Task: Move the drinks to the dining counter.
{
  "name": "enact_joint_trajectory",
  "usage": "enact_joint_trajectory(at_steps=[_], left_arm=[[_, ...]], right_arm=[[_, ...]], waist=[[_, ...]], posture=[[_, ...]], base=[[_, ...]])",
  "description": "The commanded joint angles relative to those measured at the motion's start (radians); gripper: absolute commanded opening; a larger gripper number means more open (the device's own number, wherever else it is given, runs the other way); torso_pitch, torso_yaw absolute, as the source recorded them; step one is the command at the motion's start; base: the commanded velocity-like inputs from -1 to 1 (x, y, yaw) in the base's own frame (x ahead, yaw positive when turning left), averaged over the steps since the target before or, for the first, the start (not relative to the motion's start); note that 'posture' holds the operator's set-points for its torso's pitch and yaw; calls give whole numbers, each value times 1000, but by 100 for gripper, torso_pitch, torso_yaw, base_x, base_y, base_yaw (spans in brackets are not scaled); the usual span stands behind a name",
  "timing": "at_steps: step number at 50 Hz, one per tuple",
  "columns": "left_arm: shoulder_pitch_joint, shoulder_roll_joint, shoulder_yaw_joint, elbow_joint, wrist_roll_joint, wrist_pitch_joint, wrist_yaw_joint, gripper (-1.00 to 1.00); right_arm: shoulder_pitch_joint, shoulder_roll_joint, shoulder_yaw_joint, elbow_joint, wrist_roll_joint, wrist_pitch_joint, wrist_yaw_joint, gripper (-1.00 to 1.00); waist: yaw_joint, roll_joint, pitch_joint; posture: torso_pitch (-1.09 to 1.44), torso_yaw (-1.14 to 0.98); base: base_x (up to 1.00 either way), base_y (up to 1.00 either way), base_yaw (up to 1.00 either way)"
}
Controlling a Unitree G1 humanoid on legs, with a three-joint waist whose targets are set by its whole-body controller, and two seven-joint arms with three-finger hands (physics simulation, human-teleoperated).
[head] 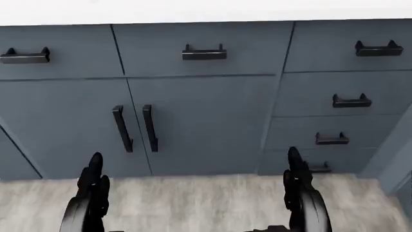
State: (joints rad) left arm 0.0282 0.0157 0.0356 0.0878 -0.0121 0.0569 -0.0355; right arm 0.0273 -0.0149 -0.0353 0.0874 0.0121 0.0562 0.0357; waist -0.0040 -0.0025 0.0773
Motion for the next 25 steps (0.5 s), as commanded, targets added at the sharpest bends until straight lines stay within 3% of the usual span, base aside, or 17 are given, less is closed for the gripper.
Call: enact_joint_trajectory(at_steps=[1, 3, 4, 5, 7, 12, 17, 21, 22, 25], left_arm=[[-34, 0, 1, -72, 3, -61, 12, 100], [-28, -2, -1, -83, -7, -68, 4, 100], [-30, -1, -1, -77, -7, -70, 4, 100], [-24, -1, -5, -107, -4, -48, 7, 100], [-29, 0, -5, -106, 6, -42, 13, 100], [-44, 7, -9, -270, 17, 104, 13, 100], [-98, 12, -12, -554, 8, 397, -6, 100], [-236, 43, 28, -714, -1, 640, -7, 100], [-265, 50, 46, -739, -11, 681, -6, 100], [-293, 61, 78, -792, -44, 744, 4, 100]], right_arm=[[-29, -4, 0, -55, -11, -89, -7, 100], [-25, -2, 3, -57, -14, -89, -10, 100], [-24, -1, 4, -54, -14, -94, -8, 100], [-28, -2, 3, -46, -13, -97, -9, 100], [-23, 0, 8, -65, -15, -89, -9, 100], [-29, -4, 4, -177, -12, -8, -11, 100], [-72, -17, -13, -390, -2, 202, -6, 100], [-129, -30, -33, -566, 15, 403, -7, 100], [-150, -35, -38, -598, 19, 445, -5, 100], [-172, -36, -36, -660, 28, 507, -6, 100]], waist=[[-2, -8, -1], [6, -1, -61], [6, -1, -52], [6, -7, -17], [5, -8, -69], [8, -5, -79], [8, -4, -85], [10, -4, -91], [10, 0, -112], [8, 6, -60]], posture=[[0, 0], [0, 0], [0, 0], [0, 0], [0, 0], [0, 0], [0, 0], [0, 0], [0, 0], [0, 0]], base=[[0, 0, 0], [0, 0, 0], [0, 0, 0], [0, 0, 0], [0, 0, 0], [0, 0, 0], [0, 0, 0], [0, 0, 0], [7, 0, 0], [27, 0, 0]])
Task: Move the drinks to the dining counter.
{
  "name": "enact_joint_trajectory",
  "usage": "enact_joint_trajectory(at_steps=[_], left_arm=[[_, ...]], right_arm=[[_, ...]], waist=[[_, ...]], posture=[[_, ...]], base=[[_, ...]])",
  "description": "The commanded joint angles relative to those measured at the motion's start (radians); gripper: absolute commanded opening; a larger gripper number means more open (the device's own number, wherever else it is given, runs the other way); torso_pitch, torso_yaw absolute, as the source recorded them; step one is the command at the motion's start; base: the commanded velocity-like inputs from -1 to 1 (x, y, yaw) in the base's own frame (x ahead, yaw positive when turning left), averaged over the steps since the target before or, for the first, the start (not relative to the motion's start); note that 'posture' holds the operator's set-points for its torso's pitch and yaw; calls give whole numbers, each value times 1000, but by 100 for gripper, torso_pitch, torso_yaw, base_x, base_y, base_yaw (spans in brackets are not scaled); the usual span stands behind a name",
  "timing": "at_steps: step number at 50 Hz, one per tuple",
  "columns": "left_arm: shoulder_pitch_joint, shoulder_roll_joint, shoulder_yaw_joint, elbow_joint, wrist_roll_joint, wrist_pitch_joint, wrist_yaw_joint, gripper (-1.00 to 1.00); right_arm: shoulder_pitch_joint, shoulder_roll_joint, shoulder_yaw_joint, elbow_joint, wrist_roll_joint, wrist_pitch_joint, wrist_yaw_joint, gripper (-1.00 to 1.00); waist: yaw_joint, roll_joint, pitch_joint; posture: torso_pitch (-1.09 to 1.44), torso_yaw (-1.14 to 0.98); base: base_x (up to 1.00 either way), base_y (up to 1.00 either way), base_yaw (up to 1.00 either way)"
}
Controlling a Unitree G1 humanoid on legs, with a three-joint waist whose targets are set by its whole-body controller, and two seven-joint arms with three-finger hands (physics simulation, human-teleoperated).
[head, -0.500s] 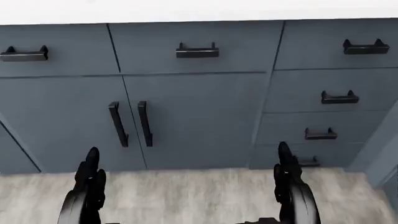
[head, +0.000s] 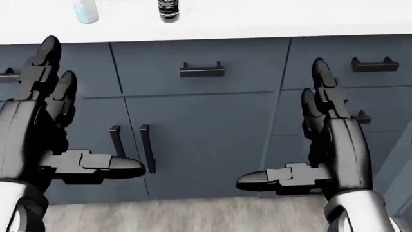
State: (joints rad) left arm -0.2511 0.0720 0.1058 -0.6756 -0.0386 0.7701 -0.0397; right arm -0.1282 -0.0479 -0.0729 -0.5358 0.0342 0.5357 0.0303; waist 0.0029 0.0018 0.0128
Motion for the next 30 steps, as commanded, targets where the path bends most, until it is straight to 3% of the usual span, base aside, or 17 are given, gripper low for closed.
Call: enact_joint_trajectory(at_steps=[1, 3, 6, 7, 10, 12, 13, 14, 15, 17, 18, 20, 23, 24, 25, 27, 30], left_arm=[[-17, 11, 21, -52, -30, 51, 10, 100], [-27, 28, 49, -73, -53, 78, 13, 100], [-13, 34, 57, -76, -74, 69, 21, 100], [-10, 37, 62, -75, -81, 68, 23, 100], [-9, 45, 70, -84, -95, 77, 30, 100], [-8, 48, 73, -84, -101, 77, 33, 100], [-7, 48, 73, -78, -104, 72, 34, 100], [-8, 50, 73, -73, -106, 68, 35, 100], [-10, 52, 73, -76, -107, 73, 36, 100], [-22, 59, 74, -78, -110, 84, 38, 100], [-35, 65, 80, -83, -114, 100, 39, 100], [-61, 77, 91, -95, -123, 128, 42, 100], [-77, 91, 100, -104, -132, 148, 45, 100], [-96, 99, 106, -111, -136, 171, 48, 100], [-118, 106, 109, -124, -142, 200, 52, 100], [-131, 114, 105, -116, -142, 203, 55, 100], [-144, 121, 98, -113, -139, 211, 53, 100]], right_arm=[[-21, -1, -1, -50, 13, 35, 1, 100], [-34, -3, -1, -113, 20, 89, -4, 100], [-42, -9, 1, -146, 17, 112, -4, 100], [-43, -9, -4, -172, 21, 133, -4, 100], [-42, -8, -7, -198, 28, 150, -5, 100], [-48, 15, -31, -203, 81, 177, -7, 100], [-44, 9, -24, -209, 89, 177, -10, 100], [-46, 9, -26, -207, 100, 180, -17, 100], [-45, 6, -25, -211, 106, 181, -21, 100], [-55, -1, -33, -217, 109, 184, -44, 100], [-62, -5, -41, -214, 114, 180, -51, 100], [-73, -9, -55, -225, 134, 193, -66, 100], [-81, -22, -65, -244, 154, 200, -86, 100], [-93, -30, -67, -252, 153, 211, -94, 100], [-111, -31, -80, -268, 168, 236, -104, 100], [-135, -44, -104, -268, 191, 249, -118, 100], [-139, -66, -137, -272, 222, 254, -129, 100]], waist=[[1, 1, 7], [1, -7, 36], [-2, -54, 44], [-2, -57, 47], [5, -72, 10], [1, -65, 11], [4, -71, 3], [32, -90, 17], [0, -42, 14], [-13, 4, 29], [-34, 55, 22], [6, 41, -5], [25, 25, 4], [2, 100, -28], [-16, 117, -6], [-13, 97, -13], [-21, 83, 21]], posture=[[0, 0], [0, 0], [0, 0], [0, 0], [0, 0], [0, 0], [0, 0], [0, 0], [0, 0], [0, 0], [0, 0], [0, 0], [0, 0], [0, 0], [0, 0], [0, 0], [0, 0]], base=[[48, 0, 0], [51, 0, 0], [57, 21, 0], [53, 43, 0], [37, 45, 0], [25, 59, 0], [16, 100, 0], [15, 0, 100], [15, 0, 100], [16, 0, 100], [14, 84, 0], [14, 82, 0], [14, 59, 0], [13, 11, 0], [13, 10, 0], [32, 14, 0], [46, 8, 0]])
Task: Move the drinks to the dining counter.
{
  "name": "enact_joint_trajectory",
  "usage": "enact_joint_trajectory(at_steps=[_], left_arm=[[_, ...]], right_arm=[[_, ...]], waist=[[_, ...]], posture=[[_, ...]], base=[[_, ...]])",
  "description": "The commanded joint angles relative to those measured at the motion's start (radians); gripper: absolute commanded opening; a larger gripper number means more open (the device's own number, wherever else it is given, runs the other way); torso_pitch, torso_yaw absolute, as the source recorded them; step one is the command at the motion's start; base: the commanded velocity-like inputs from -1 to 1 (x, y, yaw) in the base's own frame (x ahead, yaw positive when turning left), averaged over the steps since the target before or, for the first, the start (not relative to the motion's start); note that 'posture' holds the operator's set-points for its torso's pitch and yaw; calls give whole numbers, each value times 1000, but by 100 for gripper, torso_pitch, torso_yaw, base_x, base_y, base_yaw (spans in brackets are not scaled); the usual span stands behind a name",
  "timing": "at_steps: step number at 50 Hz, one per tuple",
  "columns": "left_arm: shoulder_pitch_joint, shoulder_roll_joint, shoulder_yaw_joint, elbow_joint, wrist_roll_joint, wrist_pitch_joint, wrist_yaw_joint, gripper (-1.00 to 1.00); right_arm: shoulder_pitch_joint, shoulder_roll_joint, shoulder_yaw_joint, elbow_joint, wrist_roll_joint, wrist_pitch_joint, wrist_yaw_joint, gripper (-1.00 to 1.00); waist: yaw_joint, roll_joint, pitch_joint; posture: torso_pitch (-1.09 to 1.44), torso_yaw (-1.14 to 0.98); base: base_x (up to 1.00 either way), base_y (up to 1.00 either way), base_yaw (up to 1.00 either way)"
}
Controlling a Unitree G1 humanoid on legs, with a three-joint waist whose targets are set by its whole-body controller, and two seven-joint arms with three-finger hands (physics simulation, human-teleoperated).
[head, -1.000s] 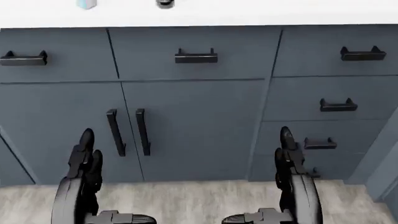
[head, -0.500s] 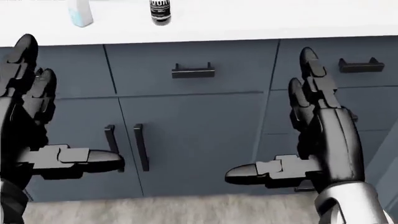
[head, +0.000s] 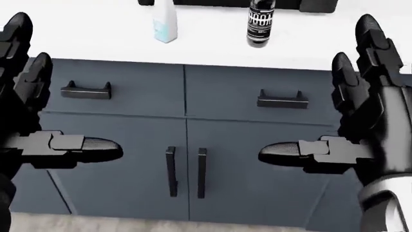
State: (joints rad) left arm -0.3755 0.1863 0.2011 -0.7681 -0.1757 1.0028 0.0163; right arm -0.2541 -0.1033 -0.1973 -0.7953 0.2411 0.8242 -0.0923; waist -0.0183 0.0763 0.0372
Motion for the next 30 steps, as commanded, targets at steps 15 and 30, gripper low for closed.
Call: enact_joint_trajectory(at_steps=[15, 30], left_arm=[[-94, 19, -17, -66, 4, 77, 1, 100], [-76, 4, -21, -60, 29, 52, -20, 100]], right_arm=[[-15, -110, -171, -101, 207, 37, -75, 100], [0, -137, -156, -121, 200, 26, -82, 100]], waist=[[-10, 10, -2], [41, -192, -17]], posture=[[0, 0], [0, 0]], base=[[26, -2, -33], [8, -2, -52]])
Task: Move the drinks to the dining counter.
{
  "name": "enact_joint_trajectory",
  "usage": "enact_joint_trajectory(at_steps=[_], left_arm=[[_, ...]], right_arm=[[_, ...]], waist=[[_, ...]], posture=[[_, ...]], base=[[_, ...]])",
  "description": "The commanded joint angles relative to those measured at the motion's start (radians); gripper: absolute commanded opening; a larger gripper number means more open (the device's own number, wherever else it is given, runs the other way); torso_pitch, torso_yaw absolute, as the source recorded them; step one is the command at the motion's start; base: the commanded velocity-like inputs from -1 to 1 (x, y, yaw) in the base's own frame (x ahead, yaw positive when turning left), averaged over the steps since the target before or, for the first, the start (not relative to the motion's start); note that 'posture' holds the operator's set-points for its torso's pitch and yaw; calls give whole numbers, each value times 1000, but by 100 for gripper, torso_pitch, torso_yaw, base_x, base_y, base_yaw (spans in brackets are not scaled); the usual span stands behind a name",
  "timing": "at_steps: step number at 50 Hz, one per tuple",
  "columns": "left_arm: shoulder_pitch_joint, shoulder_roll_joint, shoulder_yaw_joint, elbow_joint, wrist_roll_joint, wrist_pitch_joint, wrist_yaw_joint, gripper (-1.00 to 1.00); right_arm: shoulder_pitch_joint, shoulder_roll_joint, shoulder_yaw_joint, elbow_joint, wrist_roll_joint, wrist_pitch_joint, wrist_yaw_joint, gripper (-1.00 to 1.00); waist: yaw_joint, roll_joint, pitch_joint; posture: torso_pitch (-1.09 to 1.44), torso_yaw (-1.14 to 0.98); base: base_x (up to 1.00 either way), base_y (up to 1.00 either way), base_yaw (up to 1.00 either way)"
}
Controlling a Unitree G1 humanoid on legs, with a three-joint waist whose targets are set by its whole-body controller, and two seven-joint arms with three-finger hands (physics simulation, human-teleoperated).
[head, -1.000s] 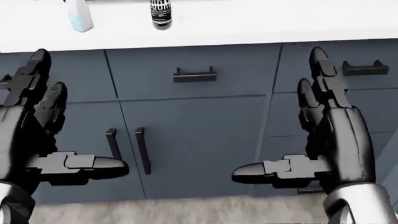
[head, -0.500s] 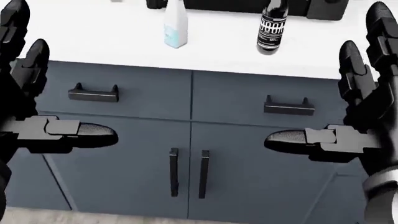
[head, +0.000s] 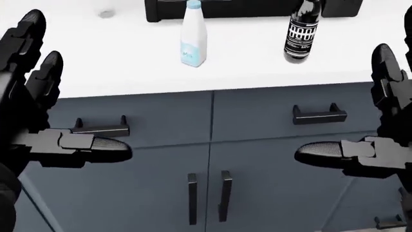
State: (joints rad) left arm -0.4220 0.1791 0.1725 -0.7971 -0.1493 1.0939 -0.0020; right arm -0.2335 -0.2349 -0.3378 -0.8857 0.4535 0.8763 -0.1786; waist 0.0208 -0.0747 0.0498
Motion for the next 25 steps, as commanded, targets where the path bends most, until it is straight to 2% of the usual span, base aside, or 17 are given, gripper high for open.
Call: enact_joint_trajectory(at_steps=[1, 2, 4, 7, 8, 9, 10, 12, 15, 17, 21, 25], left_arm=[[-30, 11, 8, -31, 3, -39, -3, 100], [-27, 10, 8, -28, 3, -45, -5, 100], [-28, 11, 7, -29, 3, -43, -5, 100], [-40, 11, 11, -33, 1, -30, -3, 100], [-52, 10, 9, -37, -1, -20, 1, 100], [-54, 11, 5, -35, 0, -21, 2, 100], [-56, 11, 5, -34, -1, -21, 2, 100], [-53, 12, 10, -39, -3, -18, 1, 100], [-50, 14, 17, -41, -8, -19, 0, 100], [-45, 14, 15, -38, -8, -26, 1, 100], [-34, 9, 2, -25, -3, -48, 2, 100], [-32, 6, -4, -17, 1, -58, 2, 100]], right_arm=[[-21, -3, -15, -31, -15, -27, 7, 100], [-23, -1, -17, -34, -15, -23, 6, 100], [-21, 5, -17, -23, -20, -36, 11, 100], [-16, 6, -15, -18, -26, -47, 19, 100], [-15, 8, -18, -22, -23, -41, 18, 100], [-16, 8, -21, -17, -21, -45, 21, 100], [-19, 6, -30, -24, -13, -35, 19, 100], [-15, 6, -31, -21, -12, -42, 21, 100], [-17, 5, -30, -32, -6, -32, 13, 100], [-14, 6, -24, -30, -10, -37, 13, 100], [1, 8, -29, -26, -17, -53, 24, 100], [8, 12, -27, -33, -22, -55, 27, 100]], waist=[[-5, 12, -15], [2, -3, -11], [-13, 28, -13], [-22, 111, 4], [-18, 152, -8], [-3, 130, 1], [-17, 136, -1], [-6, 134, -22], [-13, 146, -27], [-13, 139, -25], [-5, 101, -23], [1, 45, -37]], posture=[[0, 0], [0, 0], [0, 0], [0, 0], [0, 0], [0, 0], [0, 0], [0, 0], [0, 0], [0, 0], [0, 0], [0, 0]], base=[[37, -5, 0], [37, -15, 0], [37, -23, 0], [37, -28, 0], [36, -28, 0], [38, -27, 0], [37, -27, 0], [36, -31, 0], [24, -57, 0], [24, -62, 0], [23, -63, 0], [23, -58, 0]])
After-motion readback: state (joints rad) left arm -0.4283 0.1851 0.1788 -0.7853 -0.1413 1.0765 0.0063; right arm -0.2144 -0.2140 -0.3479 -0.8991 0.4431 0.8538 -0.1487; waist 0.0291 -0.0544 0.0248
